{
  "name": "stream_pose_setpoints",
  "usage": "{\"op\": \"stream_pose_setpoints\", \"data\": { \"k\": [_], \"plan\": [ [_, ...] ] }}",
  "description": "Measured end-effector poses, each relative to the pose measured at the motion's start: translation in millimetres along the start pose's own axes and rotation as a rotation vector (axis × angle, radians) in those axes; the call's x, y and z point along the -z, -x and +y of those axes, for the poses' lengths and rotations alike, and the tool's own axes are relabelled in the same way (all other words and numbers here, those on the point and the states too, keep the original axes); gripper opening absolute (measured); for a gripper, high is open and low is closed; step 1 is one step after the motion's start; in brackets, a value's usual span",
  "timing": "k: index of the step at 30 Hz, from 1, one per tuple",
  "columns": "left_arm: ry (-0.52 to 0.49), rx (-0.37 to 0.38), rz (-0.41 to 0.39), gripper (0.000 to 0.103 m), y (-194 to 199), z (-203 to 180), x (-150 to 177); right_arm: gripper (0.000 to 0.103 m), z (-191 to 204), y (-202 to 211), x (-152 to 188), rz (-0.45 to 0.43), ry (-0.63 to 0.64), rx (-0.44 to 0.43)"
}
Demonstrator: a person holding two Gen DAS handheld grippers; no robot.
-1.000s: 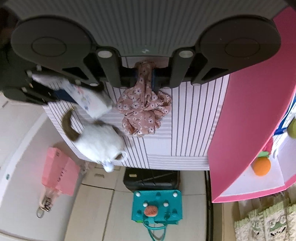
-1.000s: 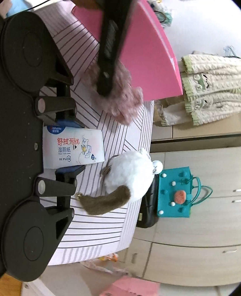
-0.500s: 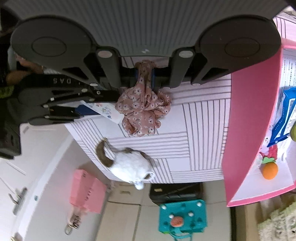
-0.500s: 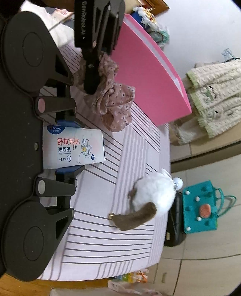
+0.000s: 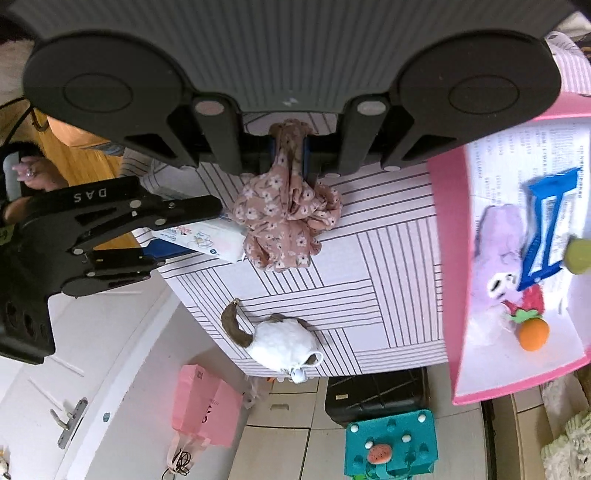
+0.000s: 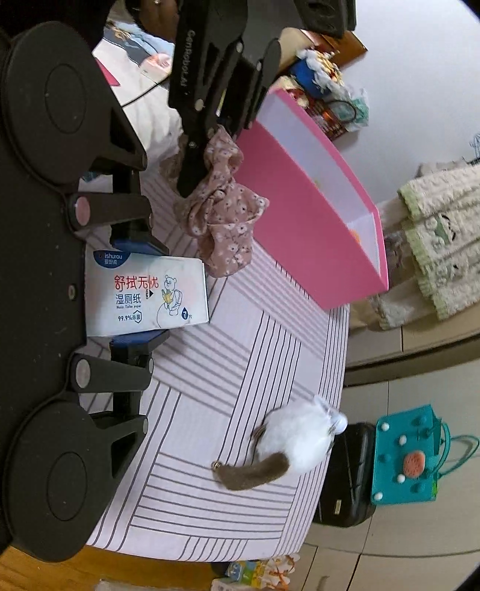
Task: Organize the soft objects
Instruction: 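Lift and carry the cloth and wipe pack with both grippers over the pink box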
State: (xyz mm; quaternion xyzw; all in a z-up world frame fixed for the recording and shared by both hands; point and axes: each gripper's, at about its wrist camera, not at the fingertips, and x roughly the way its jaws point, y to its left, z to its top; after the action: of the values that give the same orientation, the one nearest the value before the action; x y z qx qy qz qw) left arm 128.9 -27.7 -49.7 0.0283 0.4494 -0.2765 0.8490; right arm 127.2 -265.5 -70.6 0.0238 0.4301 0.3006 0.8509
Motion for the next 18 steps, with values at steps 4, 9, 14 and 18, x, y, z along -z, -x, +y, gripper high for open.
{"op": "stream_pose_setpoints", "data": {
  "k": [4, 9, 14, 18],
  "plan": [
    [-0.016, 0.003, 0.003, 0.012, 21.4, 3.7, 2.8, 0.045, 14.2, 12.0, -9.2, 0.011, 0.022, -0.018],
    [0.004, 0.021, 0.019, 0.012, 41.7, 11.8, 7.4, 0.045, 31.5, 22.8, -20.8, 0.015, 0.064, -0.023],
    [0.004, 0.021, 0.015, 0.012, 63.4, 22.1, 15.3, 0.045, 48.4, 26.2, -32.0, 0.026, 0.079, -0.053],
    [0.015, 0.03, -0.025, 0.012, 86.4, 32.5, 18.1, 0.045, 63.2, 25.6, -42.1, 0.03, 0.089, -0.07]
  ]
}}
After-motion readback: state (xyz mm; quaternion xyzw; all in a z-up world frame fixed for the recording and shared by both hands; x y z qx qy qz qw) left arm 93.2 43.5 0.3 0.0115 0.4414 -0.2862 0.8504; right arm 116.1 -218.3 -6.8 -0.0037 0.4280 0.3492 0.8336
